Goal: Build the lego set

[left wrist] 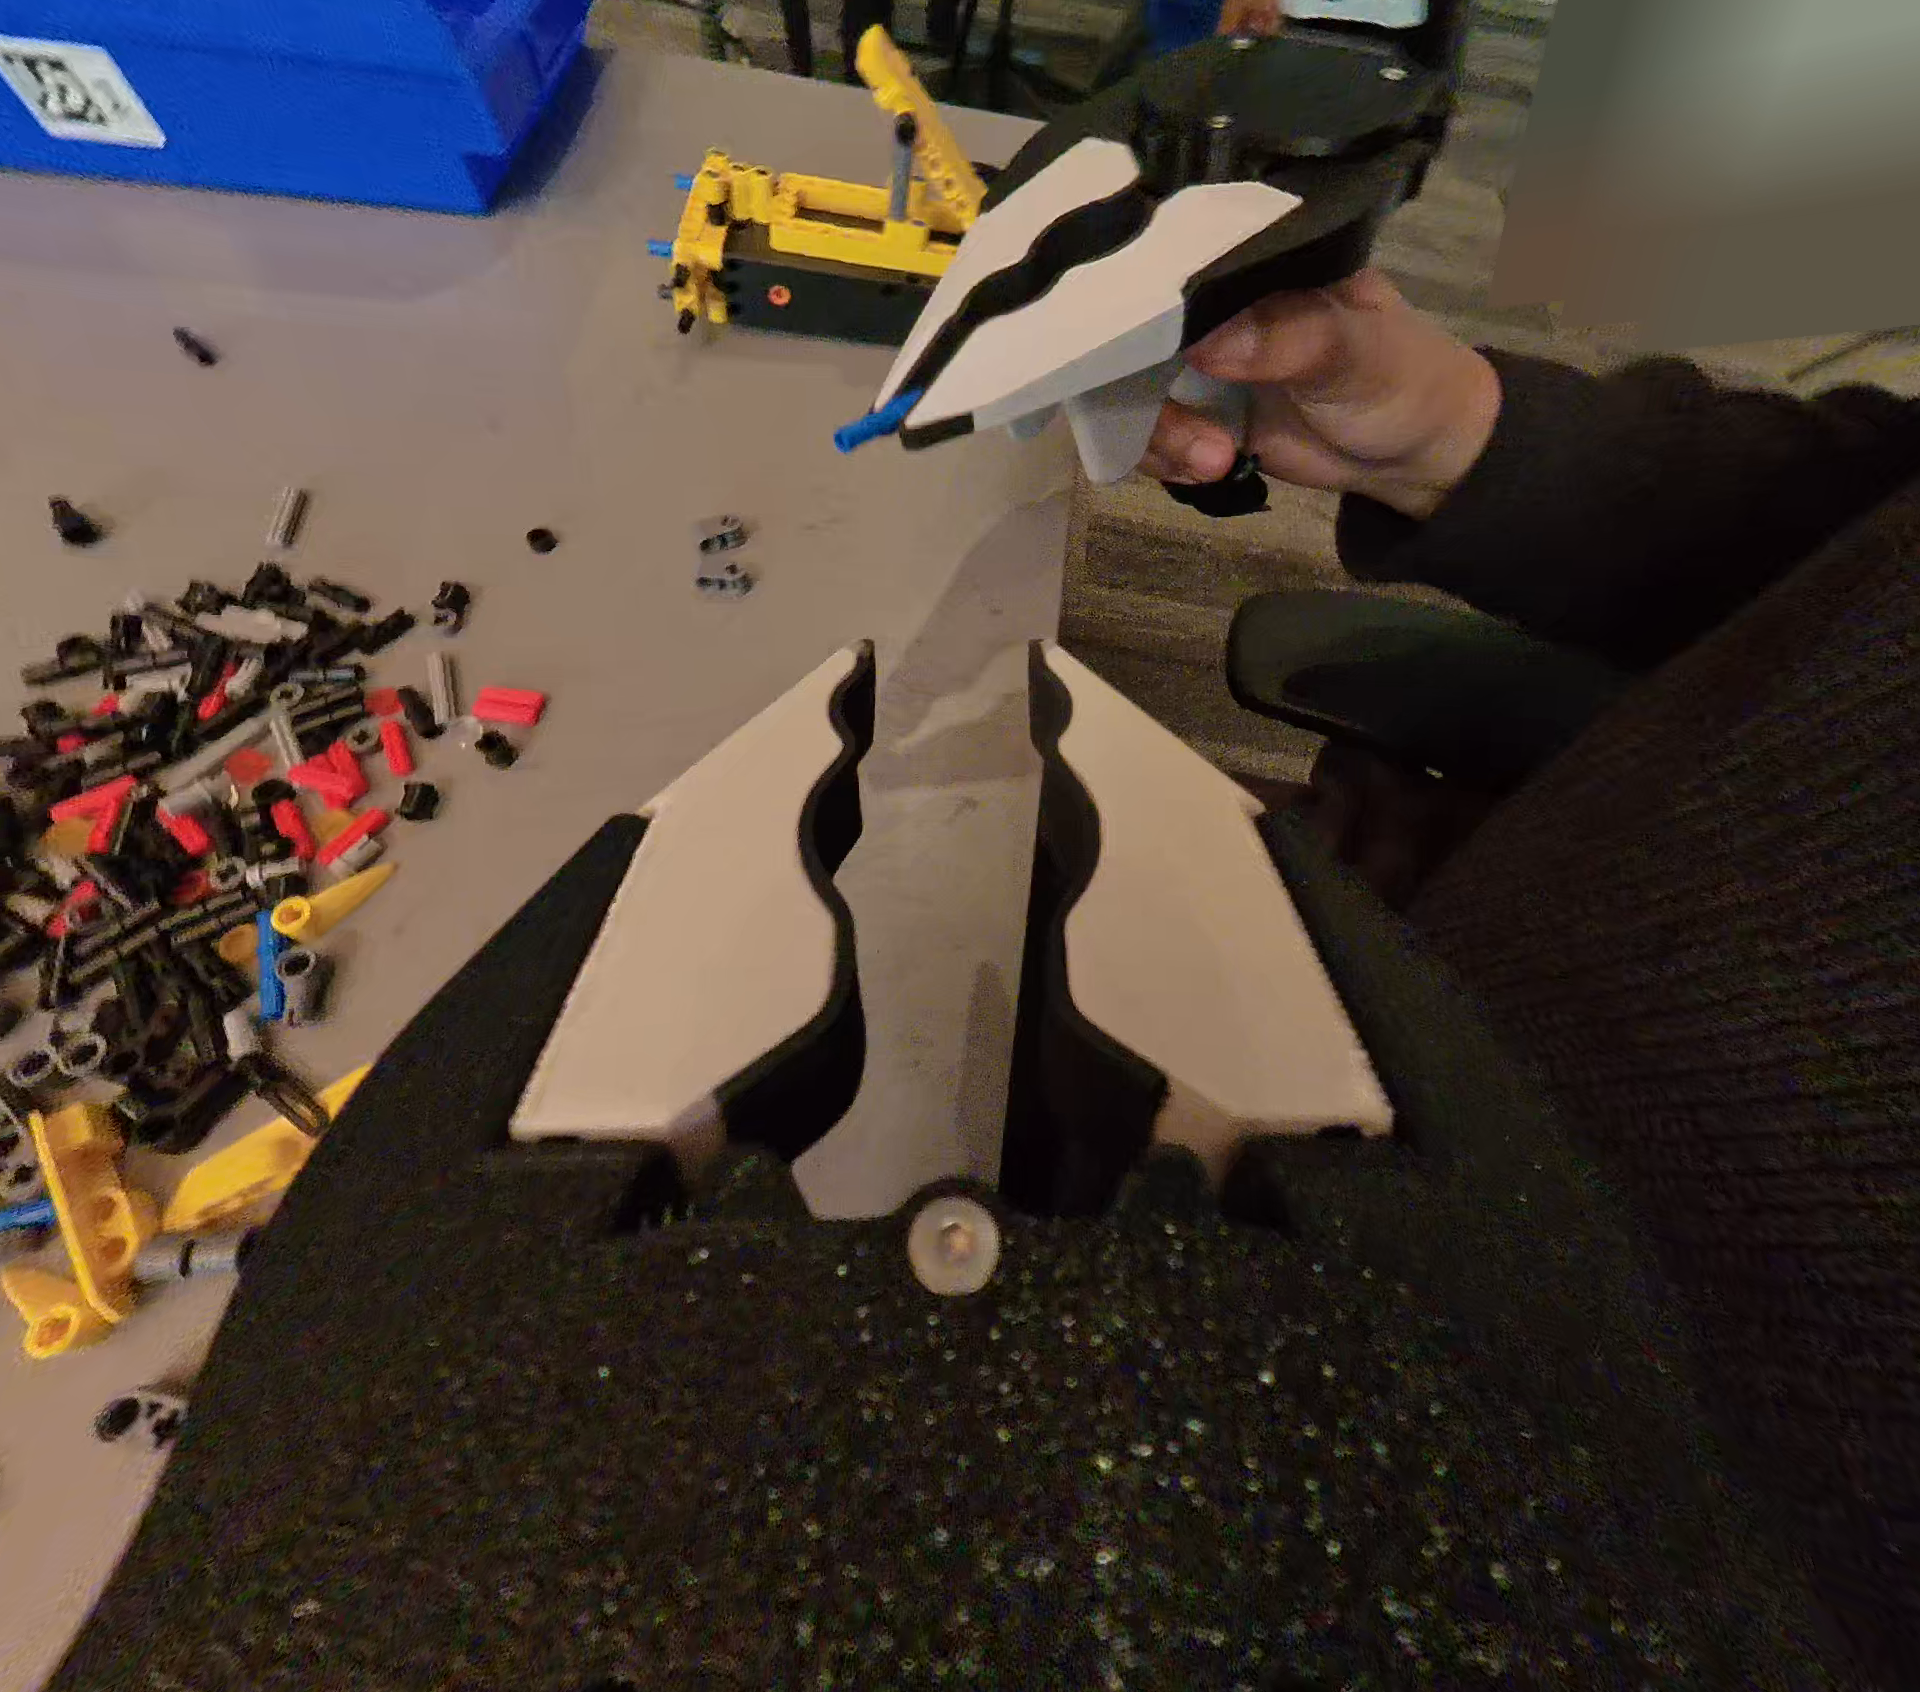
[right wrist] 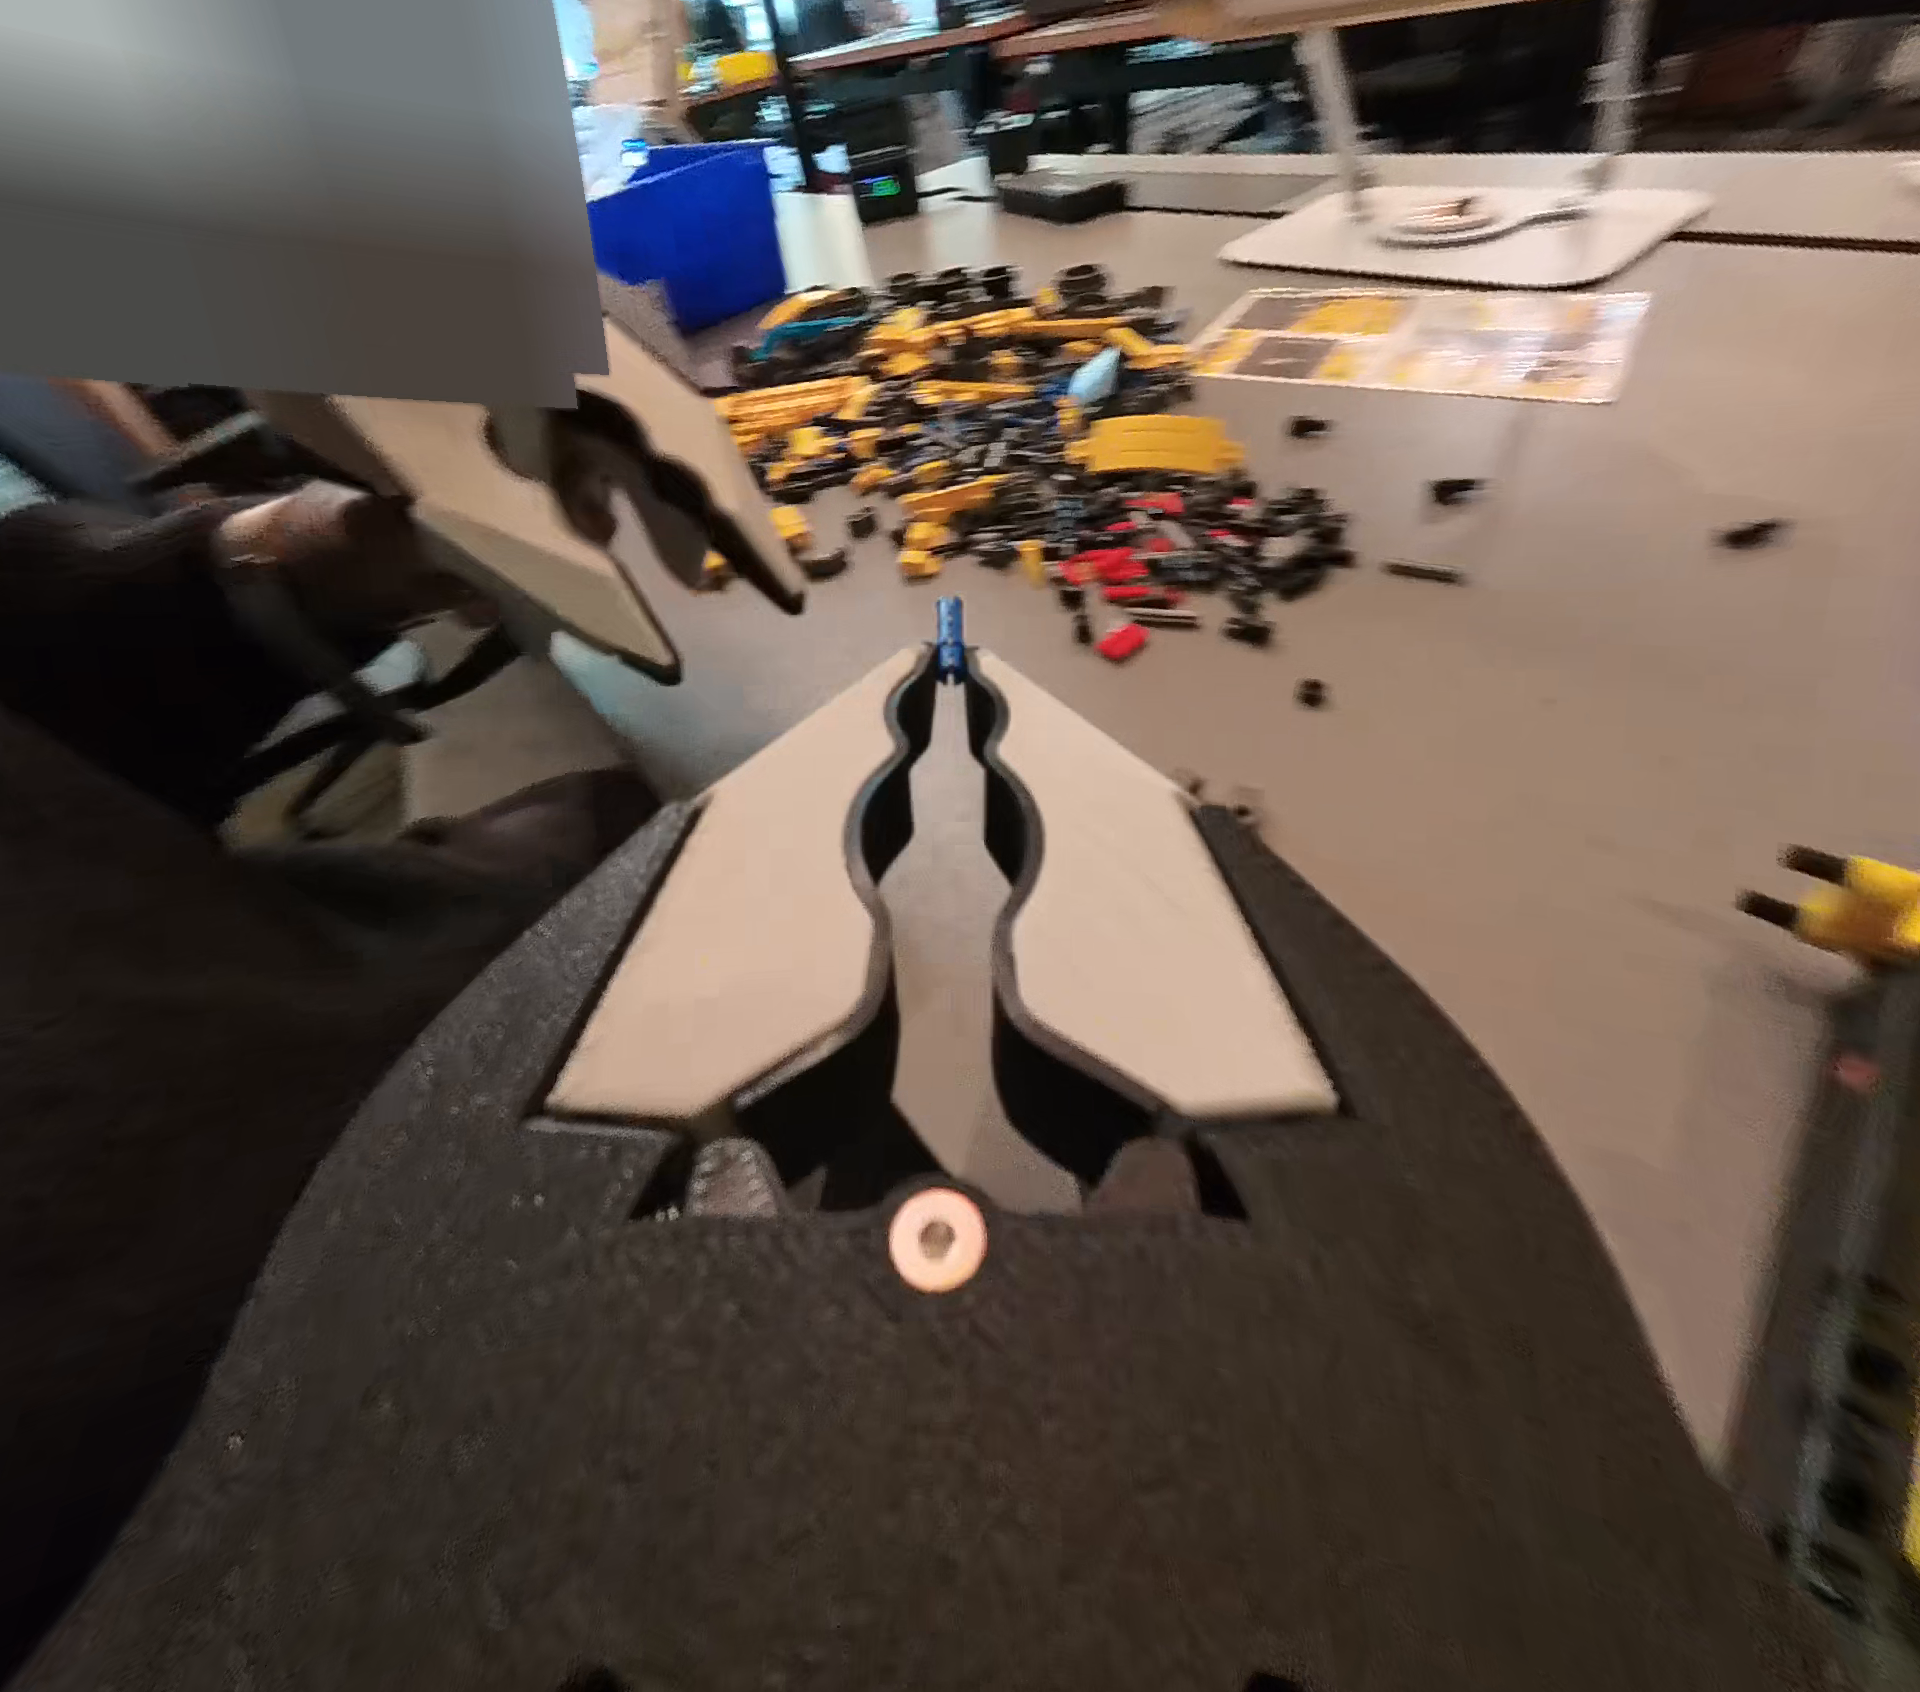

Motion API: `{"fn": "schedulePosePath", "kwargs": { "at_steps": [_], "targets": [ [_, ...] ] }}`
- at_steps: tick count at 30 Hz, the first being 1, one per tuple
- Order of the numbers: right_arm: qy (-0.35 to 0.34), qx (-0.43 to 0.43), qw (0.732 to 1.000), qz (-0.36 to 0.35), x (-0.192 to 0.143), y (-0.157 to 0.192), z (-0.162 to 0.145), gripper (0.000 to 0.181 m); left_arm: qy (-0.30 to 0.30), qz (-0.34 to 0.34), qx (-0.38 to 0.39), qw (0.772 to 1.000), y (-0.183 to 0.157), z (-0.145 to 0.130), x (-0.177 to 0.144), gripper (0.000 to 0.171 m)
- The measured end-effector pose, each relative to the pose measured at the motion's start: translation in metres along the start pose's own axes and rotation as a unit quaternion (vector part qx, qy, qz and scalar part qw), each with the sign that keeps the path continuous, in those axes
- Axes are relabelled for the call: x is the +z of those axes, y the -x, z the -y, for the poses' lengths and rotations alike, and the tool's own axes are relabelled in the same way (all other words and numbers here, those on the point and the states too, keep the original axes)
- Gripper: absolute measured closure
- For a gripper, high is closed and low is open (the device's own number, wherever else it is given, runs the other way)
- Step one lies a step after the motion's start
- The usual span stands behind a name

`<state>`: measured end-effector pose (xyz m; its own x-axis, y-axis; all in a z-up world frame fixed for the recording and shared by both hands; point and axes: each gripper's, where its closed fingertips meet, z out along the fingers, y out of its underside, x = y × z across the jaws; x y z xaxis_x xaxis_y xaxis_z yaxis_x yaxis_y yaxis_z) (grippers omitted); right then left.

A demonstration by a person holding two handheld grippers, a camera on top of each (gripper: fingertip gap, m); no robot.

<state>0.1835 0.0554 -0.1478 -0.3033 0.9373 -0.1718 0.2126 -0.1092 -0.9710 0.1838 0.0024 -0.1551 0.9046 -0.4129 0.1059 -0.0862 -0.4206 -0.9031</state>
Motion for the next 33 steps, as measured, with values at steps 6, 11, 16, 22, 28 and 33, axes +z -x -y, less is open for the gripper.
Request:
{"fn": "schedulePosePath", "kwargs": {
  "at_steps": [6, 11, 16, 22, 28, 33],
  "targets": [
    [-0.031, -0.015, 0.997, -0.069, 0.013, -0.019, 0.008, 0.177, 0.006, 0.053, -0.033, 0.998, 0.023, -0.013, 0.009, 0.140],
    [-0.051, -0.021, 0.995, -0.079, 0.021, -0.028, 0.018, 0.177, -0.001, 0.066, -0.041, 0.997, 0.031, -0.014, 0.009, 0.140],
    [-0.073, -0.022, 0.995, -0.057, 0.017, -0.022, 0.020, 0.177, -0.007, 0.059, -0.055, 0.997, 0.033, -0.013, 0.009, 0.141],
    [-0.009, -0.082, 0.992, -0.095, 0.027, -0.023, -0.007, 0.176, -0.008, 0.047, -0.077, 0.996, 0.036, -0.013, 0.012, 0.141],
    [-0.013, -0.039, 0.996, -0.074, 0.026, -0.026, -0.005, 0.176, -0.038, 0.038, -0.109, 0.993, 0.043, -0.007, 0.006, 0.141],
    [-0.008, -0.042, 0.997, -0.070, 0.027, -0.024, -0.006, 0.176, -0.047, 0.016, -0.144, 0.988, 0.046, -0.006, 0.005, 0.143]
  ]
}}
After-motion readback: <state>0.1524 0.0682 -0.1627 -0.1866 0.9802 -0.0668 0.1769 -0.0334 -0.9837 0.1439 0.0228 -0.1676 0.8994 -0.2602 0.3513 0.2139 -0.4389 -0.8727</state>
